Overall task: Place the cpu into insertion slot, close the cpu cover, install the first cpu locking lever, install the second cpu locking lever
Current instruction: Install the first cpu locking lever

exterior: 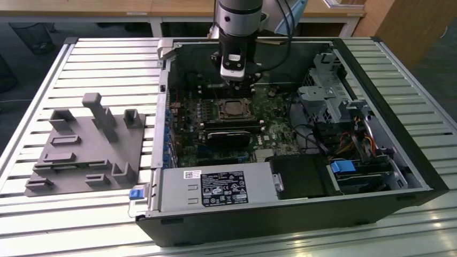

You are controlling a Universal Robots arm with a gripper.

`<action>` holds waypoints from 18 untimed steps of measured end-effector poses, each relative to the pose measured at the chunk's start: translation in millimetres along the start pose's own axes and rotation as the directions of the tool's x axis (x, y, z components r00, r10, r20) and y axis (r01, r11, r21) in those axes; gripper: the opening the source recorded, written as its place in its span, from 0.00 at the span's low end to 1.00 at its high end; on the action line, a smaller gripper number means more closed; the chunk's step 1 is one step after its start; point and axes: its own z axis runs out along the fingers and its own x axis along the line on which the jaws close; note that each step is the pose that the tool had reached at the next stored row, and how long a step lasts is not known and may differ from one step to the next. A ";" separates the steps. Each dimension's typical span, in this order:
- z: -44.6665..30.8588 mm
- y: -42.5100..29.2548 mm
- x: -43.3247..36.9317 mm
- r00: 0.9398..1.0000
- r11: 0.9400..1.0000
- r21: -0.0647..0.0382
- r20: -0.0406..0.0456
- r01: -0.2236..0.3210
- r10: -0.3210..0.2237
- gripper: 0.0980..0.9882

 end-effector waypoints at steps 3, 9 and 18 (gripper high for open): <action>0.0 0.0 0.0 0.999 0.999 0.001 -0.003 0.051 -0.051 0.01; 0.1 0.0 0.0 0.988 0.988 0.002 -0.009 0.154 -0.154 0.01; 0.2 0.0 0.0 0.950 0.950 0.002 -0.019 0.313 -0.313 0.01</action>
